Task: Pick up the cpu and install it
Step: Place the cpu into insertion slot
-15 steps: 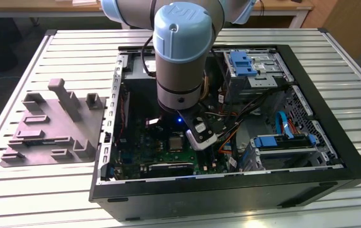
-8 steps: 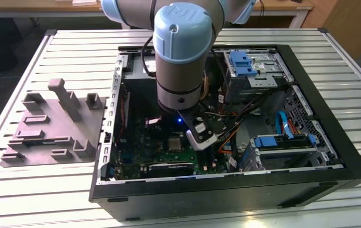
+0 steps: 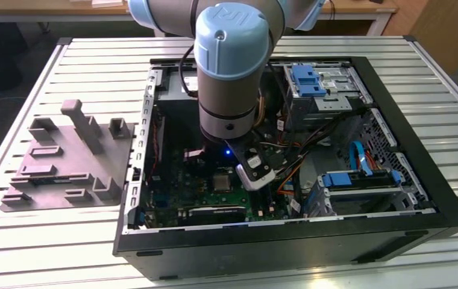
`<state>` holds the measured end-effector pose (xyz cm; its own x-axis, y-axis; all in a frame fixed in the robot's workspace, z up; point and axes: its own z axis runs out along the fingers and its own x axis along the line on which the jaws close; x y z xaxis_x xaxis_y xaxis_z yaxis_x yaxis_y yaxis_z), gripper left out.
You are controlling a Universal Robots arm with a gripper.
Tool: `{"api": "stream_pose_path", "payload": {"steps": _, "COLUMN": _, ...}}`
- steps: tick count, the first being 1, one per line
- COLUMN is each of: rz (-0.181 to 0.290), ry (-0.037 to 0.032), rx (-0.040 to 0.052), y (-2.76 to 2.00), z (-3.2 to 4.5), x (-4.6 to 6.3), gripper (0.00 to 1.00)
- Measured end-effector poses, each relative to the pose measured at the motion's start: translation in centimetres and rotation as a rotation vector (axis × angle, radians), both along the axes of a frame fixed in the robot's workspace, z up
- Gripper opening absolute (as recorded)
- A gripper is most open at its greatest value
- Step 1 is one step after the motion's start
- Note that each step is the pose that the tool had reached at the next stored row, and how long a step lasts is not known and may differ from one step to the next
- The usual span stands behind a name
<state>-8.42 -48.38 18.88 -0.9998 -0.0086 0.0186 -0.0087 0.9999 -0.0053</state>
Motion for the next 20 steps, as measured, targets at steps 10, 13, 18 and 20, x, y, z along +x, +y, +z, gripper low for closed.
{"api": "stream_pose_path", "payload": {"steps": 10, "rz": 0.0, "ry": 0.0, "rx": 0.0029, "y": 0.0, "z": 0.0, "x": 0.0, "gripper": 0.47}}
{"api": "stream_pose_path", "payload": {"steps": 13, "rz": 0.0, "ry": 0.0, "rx": 0.0029, "y": 0.0, "z": 0.0, "x": 0.0, "gripper": 0.47}}
{"api": "stream_pose_path", "payload": {"steps": 18, "rz": 0.0, "ry": 0.0, "rx": 0.003, "y": 0.0, "z": -0.01, "x": 0.0, "gripper": 0.54}}
{"api": "stream_pose_path", "payload": {"steps": 20, "rz": 0.0, "ry": 0.0002, "rx": 0.0027, "y": -0.01, "z": 0.09, "x": 0.0, "gripper": 0.54}}
